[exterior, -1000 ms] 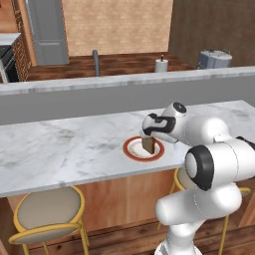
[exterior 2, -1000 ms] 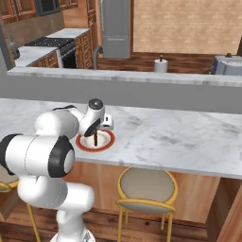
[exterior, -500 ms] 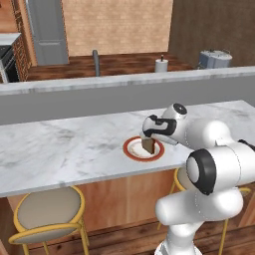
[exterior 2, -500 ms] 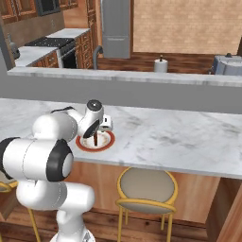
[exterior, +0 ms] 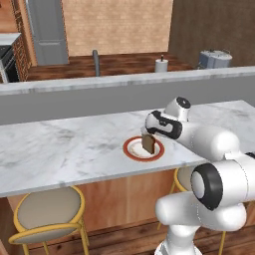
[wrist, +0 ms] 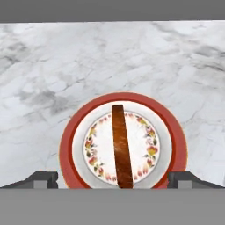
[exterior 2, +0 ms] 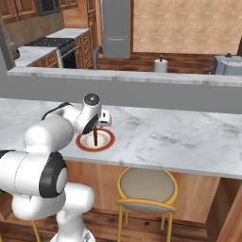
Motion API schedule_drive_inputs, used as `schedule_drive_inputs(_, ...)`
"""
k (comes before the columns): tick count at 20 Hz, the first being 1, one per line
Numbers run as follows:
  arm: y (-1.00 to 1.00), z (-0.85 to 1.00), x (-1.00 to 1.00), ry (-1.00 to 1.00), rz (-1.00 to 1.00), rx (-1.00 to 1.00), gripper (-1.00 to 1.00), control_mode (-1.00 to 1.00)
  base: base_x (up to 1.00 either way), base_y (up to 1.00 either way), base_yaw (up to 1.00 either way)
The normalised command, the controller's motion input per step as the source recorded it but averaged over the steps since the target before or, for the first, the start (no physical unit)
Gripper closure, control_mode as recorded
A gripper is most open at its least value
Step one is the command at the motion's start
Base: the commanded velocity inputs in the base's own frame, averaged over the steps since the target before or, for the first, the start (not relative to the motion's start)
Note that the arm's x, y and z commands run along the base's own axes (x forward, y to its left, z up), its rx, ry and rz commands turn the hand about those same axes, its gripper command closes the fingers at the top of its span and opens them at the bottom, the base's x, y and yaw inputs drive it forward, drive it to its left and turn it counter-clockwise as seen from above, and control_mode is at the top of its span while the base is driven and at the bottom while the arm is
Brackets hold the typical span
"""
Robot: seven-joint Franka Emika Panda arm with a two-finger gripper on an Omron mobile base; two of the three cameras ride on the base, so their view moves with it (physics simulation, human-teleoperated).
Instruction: Start the toaster. Once the lever pops up, take the bread to the plate on the dining counter.
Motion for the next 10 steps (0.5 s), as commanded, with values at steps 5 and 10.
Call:
schedule_drive_inputs(5,0.02,0.54,-0.37,0.0,-0.03,0.0,-1.0,-1.0,0.0,0.0,0.0)
schedule_drive_inputs(10,0.0,0.54,-0.8,0.02,-0.1,0.0,-1.0,-1.0,0.0,0.0,0.0)
